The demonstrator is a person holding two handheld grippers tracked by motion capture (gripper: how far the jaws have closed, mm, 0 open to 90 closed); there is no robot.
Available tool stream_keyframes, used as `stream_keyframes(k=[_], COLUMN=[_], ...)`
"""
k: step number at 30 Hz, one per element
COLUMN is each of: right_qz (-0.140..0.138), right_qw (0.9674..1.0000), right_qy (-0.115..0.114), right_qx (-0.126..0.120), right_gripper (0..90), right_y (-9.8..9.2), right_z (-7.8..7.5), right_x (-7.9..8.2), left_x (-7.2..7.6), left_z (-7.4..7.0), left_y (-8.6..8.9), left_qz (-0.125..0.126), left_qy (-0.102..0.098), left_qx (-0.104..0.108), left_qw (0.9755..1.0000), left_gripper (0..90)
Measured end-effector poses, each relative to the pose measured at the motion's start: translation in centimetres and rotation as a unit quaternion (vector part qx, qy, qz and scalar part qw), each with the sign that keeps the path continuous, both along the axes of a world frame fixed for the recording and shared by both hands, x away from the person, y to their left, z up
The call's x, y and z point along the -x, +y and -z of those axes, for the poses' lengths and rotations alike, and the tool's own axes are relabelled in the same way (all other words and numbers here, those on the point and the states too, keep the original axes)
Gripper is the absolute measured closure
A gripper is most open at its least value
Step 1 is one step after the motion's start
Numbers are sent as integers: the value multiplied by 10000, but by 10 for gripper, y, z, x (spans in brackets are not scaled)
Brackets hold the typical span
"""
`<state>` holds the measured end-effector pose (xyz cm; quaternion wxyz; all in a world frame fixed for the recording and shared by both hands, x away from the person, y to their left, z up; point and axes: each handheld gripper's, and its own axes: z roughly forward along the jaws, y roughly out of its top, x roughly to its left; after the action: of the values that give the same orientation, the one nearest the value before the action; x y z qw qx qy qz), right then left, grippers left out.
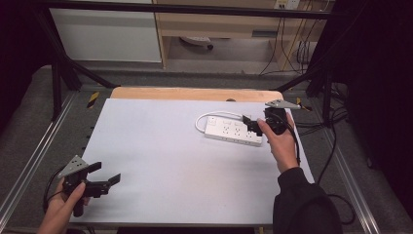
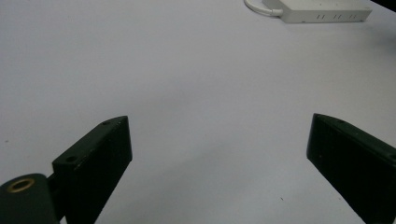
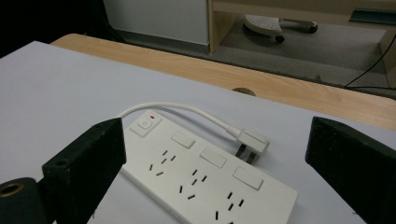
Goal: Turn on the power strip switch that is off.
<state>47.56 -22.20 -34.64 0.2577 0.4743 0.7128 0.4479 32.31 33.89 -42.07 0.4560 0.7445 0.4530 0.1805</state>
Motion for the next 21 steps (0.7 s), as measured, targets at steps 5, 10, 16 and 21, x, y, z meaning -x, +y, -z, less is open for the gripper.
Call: stream_keyframes(k=[5, 10, 16, 21], right_qz=[43, 116, 230, 294], right_qw=[9999, 9999, 9997, 9990], right_qy=[-6, -49, 30, 68], right_qx=[101, 38, 67, 336], right_gripper=[68, 78, 59, 30], right_y=[6, 5, 2, 7], right_z=[6, 9, 14, 20], right_x=[-13, -25, -34, -39], left_x=[0, 0, 0, -1], left_z=[0, 1, 2, 2], left_y=[0, 0, -2, -1], left_qz=[3, 11, 41, -13], left_qy=[7, 33, 37, 76], left_qx=[-10, -29, -62, -57], left_qw=[10000, 10000, 10000, 10000], left_gripper=[68, 68, 68, 68])
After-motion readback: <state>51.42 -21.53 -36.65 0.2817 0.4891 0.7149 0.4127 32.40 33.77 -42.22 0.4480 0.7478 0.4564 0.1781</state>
